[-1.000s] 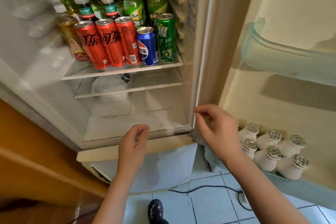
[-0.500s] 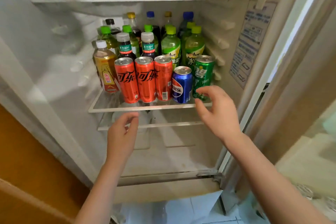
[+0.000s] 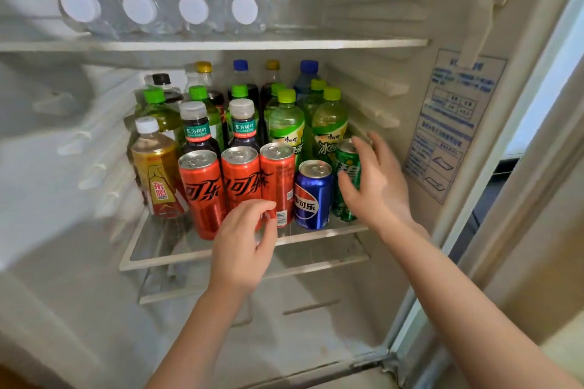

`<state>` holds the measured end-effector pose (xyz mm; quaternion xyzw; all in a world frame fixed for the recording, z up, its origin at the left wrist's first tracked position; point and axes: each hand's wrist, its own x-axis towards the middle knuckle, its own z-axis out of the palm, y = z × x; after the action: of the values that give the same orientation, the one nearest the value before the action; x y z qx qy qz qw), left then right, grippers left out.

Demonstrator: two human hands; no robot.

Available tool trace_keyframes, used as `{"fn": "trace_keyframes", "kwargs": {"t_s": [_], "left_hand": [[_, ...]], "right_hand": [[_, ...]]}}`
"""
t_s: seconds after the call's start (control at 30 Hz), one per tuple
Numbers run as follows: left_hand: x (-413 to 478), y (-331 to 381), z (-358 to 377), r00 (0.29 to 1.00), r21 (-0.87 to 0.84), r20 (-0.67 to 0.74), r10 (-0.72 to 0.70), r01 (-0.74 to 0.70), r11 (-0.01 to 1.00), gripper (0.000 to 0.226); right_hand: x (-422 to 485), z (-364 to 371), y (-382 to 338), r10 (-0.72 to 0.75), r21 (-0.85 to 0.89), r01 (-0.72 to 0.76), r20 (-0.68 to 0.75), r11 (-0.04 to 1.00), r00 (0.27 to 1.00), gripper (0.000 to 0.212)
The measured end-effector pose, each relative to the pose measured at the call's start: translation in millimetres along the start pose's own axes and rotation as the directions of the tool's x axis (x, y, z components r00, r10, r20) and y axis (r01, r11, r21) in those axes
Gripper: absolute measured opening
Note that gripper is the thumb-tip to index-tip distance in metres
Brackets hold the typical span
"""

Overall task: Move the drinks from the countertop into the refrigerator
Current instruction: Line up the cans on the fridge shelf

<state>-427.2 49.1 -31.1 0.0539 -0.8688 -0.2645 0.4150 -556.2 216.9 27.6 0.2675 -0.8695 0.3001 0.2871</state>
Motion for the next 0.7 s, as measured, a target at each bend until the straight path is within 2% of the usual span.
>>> {"fn": "trace_keyframes", "kwargs": {"t_s": [0.2,0.37,0.5,0.6,0.7], "left_hand": [[3,-8,20,0.996,-0.051,0.073,0.057,-0.054,0.997,0.025],[-2,-6,31,0.996,-0.088,0.086,0.037,-0.030,0.996,0.025],[1,-1,27,0.996,-0.090,0.091,0.023,-0.015,0.996,0.027],[9,4,24,0.995,-0.022,0.073,0.063,-0.062,0.998,0.027],[21,12,23,0.980,0.156,-0.005,0.199,-0.196,0.968,0.029]], "right_hand": [[-4,6,7,-0.005,-0.005,0.005,0.030,1.000,1.000,0.053],[-14,6,9,0.044,0.163,-0.037,-0.036,0.986,0.998,0.045],[-22,6,11,0.126,0.241,-0.115,-0.029,0.964,0.992,0.042],[-31,3,10,0.120,0.290,-0.086,-0.100,0.953,0.988,0.040],[-48,0,9,0.082,0.313,-0.016,-0.200,0.950,0.976,0.041]]}}
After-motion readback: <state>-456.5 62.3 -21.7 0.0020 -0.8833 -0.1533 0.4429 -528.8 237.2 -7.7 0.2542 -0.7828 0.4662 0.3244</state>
